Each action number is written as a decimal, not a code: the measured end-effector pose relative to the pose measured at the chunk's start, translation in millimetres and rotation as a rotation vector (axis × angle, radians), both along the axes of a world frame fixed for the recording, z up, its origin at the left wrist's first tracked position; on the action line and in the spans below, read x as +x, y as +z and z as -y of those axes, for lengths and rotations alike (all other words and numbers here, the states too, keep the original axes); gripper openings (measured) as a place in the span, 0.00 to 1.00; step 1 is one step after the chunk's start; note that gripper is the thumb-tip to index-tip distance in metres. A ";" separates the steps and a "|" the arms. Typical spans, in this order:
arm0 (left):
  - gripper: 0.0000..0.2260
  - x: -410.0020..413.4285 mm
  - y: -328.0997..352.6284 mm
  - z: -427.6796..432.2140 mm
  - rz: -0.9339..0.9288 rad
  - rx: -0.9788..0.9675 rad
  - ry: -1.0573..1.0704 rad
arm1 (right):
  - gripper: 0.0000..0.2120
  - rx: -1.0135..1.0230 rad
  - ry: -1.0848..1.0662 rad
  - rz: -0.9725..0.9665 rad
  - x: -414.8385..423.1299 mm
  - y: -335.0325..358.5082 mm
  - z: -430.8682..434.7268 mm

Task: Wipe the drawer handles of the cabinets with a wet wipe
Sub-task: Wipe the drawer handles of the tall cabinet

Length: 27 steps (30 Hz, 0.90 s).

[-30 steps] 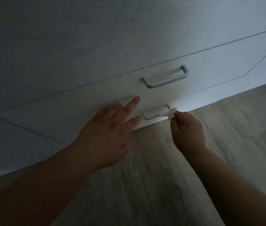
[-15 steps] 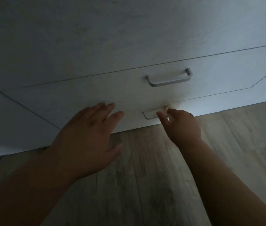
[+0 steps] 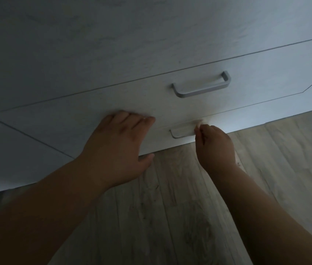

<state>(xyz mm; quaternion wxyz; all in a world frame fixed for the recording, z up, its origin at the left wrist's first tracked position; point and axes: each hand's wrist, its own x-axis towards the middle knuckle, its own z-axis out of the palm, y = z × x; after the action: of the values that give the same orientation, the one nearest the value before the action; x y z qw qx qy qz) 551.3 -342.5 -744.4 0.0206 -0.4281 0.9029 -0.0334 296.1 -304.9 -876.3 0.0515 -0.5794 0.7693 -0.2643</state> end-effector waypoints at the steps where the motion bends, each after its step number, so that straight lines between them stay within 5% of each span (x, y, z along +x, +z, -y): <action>1: 0.37 -1.4 -0.1 1.6 0.004 -0.007 0.006 | 0.15 -0.010 0.016 -0.002 -1.7 0.3 -0.1; 11: 0.37 -8.2 -8.0 5.0 0.023 -0.097 -0.007 | 0.14 -0.023 0.097 0.014 1.4 1.8 -3.7; 19: 0.34 -20.3 -4.9 -3.9 -0.140 -0.034 0.088 | 0.13 -0.030 0.051 0.064 -1.7 -2.3 -5.0; 23: 0.49 -32.9 4.3 -11.0 -0.323 0.166 0.184 | 0.15 -0.027 0.089 0.028 -9.0 10.3 1.3; 27: 0.52 -35.5 17.8 -12.9 -0.246 0.133 0.127 | 0.12 0.016 0.096 0.021 -10.9 11.2 -2.6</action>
<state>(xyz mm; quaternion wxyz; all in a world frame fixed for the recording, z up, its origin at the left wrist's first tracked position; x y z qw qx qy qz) 515.7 -329.6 -726.5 -0.0597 -0.4830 0.8699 0.0807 285.2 -302.3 -865.1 0.0768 -0.6124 0.7421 -0.2614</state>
